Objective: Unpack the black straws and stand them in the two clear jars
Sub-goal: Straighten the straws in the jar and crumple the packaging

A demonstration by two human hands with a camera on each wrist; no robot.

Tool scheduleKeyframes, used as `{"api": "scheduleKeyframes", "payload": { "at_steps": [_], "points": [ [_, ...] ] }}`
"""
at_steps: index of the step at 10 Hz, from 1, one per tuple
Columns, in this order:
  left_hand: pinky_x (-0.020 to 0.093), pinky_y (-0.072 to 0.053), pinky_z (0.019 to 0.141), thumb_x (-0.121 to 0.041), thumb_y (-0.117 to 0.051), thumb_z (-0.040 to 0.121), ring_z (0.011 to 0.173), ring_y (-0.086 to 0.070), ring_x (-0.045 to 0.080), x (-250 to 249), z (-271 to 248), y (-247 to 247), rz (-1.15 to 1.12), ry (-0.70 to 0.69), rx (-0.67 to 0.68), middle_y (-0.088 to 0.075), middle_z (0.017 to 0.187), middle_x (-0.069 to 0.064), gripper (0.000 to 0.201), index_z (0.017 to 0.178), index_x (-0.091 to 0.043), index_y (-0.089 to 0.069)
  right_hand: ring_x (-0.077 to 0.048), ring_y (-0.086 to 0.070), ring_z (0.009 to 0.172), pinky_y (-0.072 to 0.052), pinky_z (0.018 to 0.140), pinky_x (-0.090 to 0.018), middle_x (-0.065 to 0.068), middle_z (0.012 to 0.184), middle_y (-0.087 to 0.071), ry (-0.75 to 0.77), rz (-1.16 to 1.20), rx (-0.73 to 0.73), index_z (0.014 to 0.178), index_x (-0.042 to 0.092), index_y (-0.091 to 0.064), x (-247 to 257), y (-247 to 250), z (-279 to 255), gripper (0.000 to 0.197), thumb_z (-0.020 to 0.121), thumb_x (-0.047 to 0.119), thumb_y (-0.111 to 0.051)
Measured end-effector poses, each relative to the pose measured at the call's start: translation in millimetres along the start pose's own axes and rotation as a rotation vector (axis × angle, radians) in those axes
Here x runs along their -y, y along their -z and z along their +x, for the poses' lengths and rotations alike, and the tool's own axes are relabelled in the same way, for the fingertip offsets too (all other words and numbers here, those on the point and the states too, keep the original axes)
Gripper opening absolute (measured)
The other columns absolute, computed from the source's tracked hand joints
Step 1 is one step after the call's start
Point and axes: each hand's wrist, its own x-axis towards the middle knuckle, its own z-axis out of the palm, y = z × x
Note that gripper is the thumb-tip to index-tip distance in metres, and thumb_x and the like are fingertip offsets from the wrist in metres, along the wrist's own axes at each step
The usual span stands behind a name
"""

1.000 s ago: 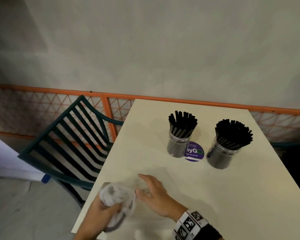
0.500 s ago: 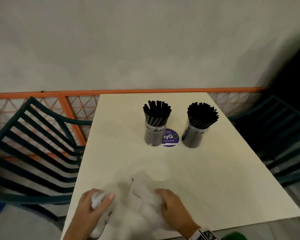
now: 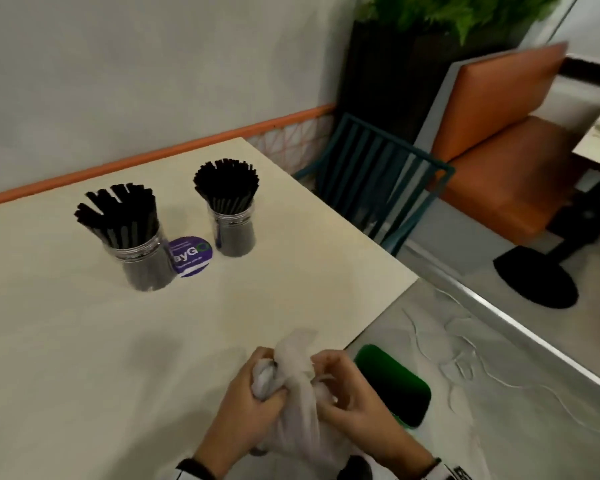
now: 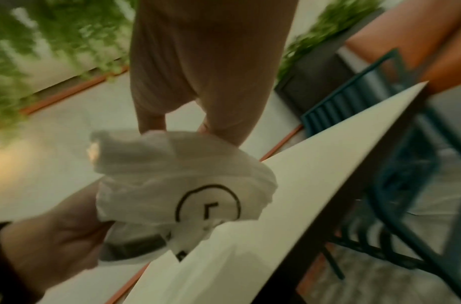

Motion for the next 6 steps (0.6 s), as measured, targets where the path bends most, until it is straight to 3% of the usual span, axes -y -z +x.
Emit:
{"api": "scheduleKeyframes", "payload": {
  "at_steps": [1,2,3,4,5,6],
  "points": [
    [0.017,-0.048,0.065,-0.018,-0.061,0.078,0.077,-0.064,0.010,-1.2,21.0,-40.4,0.012,0.012,0.082,-0.067,0.081,-0.001,0.028,0.100,-0.033,-0.050,0.003,-0.055,0.106,-0.045,0.085,-0.009,0.004,0.117,-0.054,-0.083,0.091,-0.115,0.117,0.027,-0.048,-10.9,41.3,-20.5,0.042,0.080,0.032,-0.068],
    [0.021,-0.049,0.067,-0.013,-0.062,0.083,0.075,-0.064,0.011,-4.1,37.0,-89.5,0.061,0.102,0.215,-0.064,0.089,0.000,0.043,0.111,-0.032,-0.035,0.006,-0.038,0.123,-0.037,0.080,0.006,0.024,0.131,-0.036,-0.215,0.038,-0.046,0.133,0.048,-0.024,-22.2,80.3,-32.8,0.063,0.080,0.050,-0.058],
    [0.025,-0.050,0.074,-0.012,-0.062,0.083,0.081,-0.062,0.009,-6.3,52.7,-148.7,0.100,0.152,0.324,-0.062,0.101,0.000,0.037,0.106,-0.028,-0.039,0.028,-0.034,0.115,-0.030,0.083,0.009,0.040,0.127,-0.029,-0.252,0.083,0.005,0.132,0.050,-0.012,-36.4,118.9,-40.4,0.074,0.084,0.033,-0.066],
    [0.025,-0.051,0.074,-0.002,-0.059,0.082,0.082,-0.059,0.010,-11.7,75.6,-208.1,0.119,0.260,0.362,-0.063,0.099,-0.001,0.029,0.098,-0.022,-0.045,0.026,-0.034,0.119,-0.031,0.090,0.004,0.036,0.137,-0.031,-0.225,0.134,-0.076,0.131,0.049,-0.025,-68.9,162.5,-43.5,0.081,0.075,0.023,-0.077],
    [0.007,-0.048,0.061,-0.012,-0.061,0.080,0.083,-0.059,0.009,0.5,98.2,-254.0,0.080,0.395,0.518,-0.061,0.098,0.000,0.034,0.109,-0.016,-0.044,0.006,-0.050,0.120,-0.039,0.090,-0.005,0.018,0.130,-0.055,-0.267,0.159,-0.220,0.126,0.037,-0.044,-114.9,204.5,-42.0,0.070,0.074,-0.003,-0.069],
    [0.013,-0.043,0.090,-0.037,-0.062,0.075,0.115,-0.051,0.013,22.4,126.5,-293.4,0.217,0.474,0.706,-0.051,0.126,-0.004,0.071,0.136,-0.020,-0.030,0.011,-0.057,0.104,-0.038,0.083,-0.001,0.012,0.115,-0.060,-0.373,0.045,-0.297,0.110,0.040,-0.050,-161.6,240.1,-33.7,0.056,0.078,-0.003,-0.065]
  ]
}}
